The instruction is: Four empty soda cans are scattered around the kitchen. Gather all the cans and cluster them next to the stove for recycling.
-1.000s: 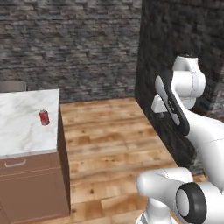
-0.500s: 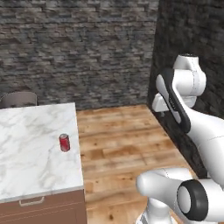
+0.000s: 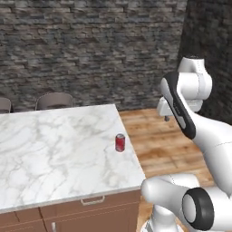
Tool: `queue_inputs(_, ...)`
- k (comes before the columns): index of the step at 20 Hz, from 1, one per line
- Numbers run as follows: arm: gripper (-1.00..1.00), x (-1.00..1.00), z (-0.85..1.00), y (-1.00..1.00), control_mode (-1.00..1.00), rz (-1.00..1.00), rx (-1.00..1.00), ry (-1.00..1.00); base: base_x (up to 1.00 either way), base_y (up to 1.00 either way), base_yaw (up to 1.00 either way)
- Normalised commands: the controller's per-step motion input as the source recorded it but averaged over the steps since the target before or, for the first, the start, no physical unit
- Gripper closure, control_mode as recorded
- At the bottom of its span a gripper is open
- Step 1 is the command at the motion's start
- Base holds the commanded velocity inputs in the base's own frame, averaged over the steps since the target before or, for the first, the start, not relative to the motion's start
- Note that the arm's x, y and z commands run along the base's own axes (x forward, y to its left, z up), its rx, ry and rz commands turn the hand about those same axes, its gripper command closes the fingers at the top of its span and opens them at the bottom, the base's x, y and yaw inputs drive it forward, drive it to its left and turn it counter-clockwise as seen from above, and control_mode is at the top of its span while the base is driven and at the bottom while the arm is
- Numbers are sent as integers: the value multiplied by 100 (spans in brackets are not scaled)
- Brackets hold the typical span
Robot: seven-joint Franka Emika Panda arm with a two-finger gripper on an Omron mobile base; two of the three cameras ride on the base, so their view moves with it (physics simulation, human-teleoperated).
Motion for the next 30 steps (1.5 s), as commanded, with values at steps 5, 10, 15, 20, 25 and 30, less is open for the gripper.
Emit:
queue_inputs(5,-100,0,0,0,100,0,0,0,5,67,0)
queue_inputs(10,-100,0,0,0,100,0,0,0,13,42,1)
queue_inputs(15,-100,0,0,0,100,0,0,0,31,23,1)
queue_inputs(20,-100,0,0,0,100,0,0,0,41,17,1)
queue_inputs(25,-100,8,-2,3,-100,0,0,1,25,12,0)
queue_inputs(30,-100,59,-19,22,-100,0,0,5,0,0,0)
